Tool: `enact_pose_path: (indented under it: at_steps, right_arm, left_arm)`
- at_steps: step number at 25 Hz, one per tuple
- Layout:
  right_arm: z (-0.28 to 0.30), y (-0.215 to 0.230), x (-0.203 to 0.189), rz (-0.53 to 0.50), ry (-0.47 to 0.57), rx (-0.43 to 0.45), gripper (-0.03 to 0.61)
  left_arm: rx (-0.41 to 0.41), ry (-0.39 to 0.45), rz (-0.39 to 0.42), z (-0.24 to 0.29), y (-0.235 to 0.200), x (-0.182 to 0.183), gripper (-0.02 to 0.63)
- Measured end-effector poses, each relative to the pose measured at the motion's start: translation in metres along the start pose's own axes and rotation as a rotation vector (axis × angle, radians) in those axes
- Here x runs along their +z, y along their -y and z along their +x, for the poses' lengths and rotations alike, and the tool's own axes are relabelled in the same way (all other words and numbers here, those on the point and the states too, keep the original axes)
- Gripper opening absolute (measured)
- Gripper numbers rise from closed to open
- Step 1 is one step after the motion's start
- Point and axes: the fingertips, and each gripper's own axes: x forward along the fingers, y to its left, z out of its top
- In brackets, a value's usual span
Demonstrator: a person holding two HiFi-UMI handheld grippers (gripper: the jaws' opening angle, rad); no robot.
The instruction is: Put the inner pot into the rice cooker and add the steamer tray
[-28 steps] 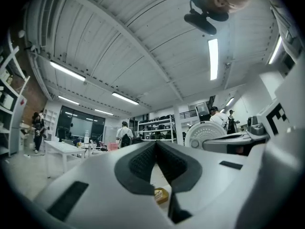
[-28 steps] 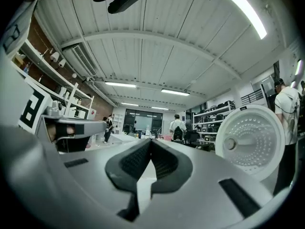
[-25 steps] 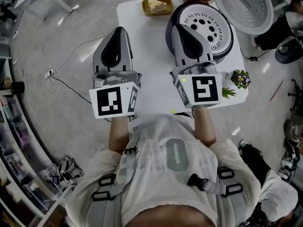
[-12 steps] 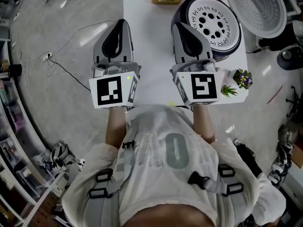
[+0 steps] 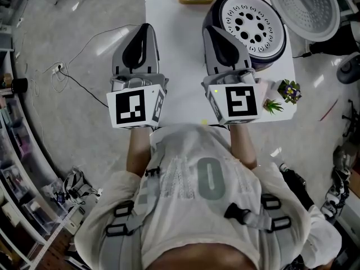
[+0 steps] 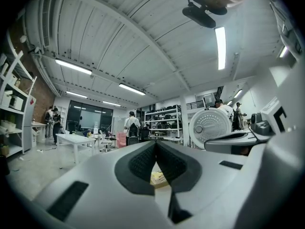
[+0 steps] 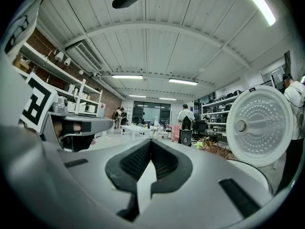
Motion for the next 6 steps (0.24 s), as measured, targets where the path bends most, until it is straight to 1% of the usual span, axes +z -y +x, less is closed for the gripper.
enact_pose_path:
  at_steps: [6]
  right_arm:
    - [-0.006,0.021,-0.006,0.007,-0.019,0.002,0.008]
  left_arm:
    - [-0.002,-0.014,-0.004,0.011,0.019,-0.001,0.02]
